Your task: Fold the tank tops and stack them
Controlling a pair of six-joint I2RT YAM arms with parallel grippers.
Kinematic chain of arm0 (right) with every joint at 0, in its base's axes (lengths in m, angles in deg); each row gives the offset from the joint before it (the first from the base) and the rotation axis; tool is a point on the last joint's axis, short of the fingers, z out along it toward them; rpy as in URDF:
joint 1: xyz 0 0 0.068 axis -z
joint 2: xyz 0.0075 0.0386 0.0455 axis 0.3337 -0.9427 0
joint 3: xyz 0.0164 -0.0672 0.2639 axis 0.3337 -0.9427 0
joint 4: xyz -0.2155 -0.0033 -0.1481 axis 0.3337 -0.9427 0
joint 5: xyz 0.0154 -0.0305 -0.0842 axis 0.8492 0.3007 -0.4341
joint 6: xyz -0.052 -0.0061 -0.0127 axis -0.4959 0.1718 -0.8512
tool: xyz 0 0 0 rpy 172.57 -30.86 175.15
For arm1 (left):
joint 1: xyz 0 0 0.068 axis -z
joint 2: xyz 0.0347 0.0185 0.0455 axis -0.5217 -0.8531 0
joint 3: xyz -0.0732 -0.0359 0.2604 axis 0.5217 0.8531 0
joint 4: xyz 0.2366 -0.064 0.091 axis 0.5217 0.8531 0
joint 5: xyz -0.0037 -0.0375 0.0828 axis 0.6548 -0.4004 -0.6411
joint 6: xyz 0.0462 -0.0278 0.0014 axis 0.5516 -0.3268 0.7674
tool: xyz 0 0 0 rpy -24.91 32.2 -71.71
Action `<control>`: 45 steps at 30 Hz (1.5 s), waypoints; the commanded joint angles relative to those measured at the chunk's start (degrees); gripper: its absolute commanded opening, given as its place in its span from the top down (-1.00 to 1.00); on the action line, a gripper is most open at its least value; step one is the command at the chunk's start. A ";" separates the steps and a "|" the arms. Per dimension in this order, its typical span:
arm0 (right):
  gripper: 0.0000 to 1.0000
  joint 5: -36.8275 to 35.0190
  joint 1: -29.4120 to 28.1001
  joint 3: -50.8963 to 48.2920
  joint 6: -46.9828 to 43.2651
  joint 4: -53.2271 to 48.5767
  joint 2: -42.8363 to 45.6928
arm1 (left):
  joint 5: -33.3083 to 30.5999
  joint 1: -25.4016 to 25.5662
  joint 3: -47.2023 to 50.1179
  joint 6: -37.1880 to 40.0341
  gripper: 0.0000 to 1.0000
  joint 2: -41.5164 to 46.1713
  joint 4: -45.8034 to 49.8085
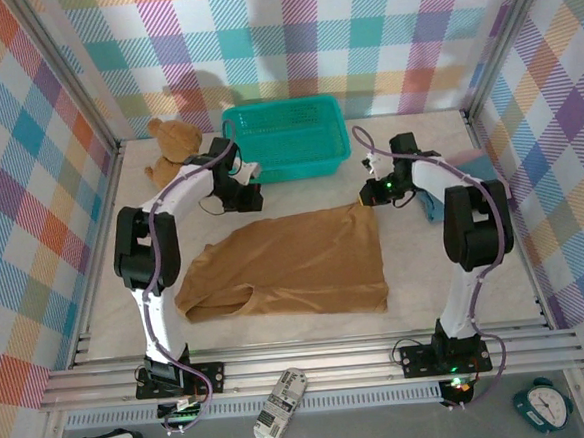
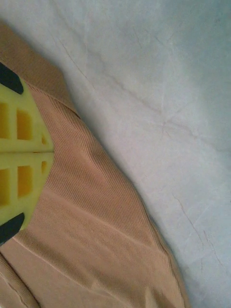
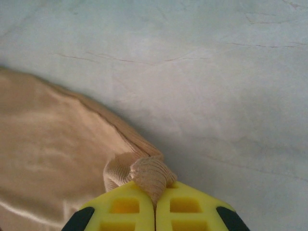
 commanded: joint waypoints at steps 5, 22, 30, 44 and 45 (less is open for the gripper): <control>0.85 3.38 -0.03 -4.89 -3.10 1.25 3.90 | -6.67 0.69 3.94 3.82 0.08 0.61 0.28; 0.85 3.13 -0.03 -6.51 -5.84 1.60 3.45 | -4.67 2.61 6.42 12.27 0.14 -3.78 -4.82; 0.85 3.72 -0.03 -7.18 -5.22 2.75 3.84 | -7.16 2.80 5.58 12.31 0.69 -3.69 -5.44; 0.82 6.22 -1.27 -17.11 -11.75 13.93 12.00 | -9.28 3.83 10.47 13.14 0.86 7.55 -4.88; 0.82 5.96 -1.55 -17.96 -13.01 14.10 12.39 | -9.34 4.13 11.37 13.35 0.86 7.96 -5.32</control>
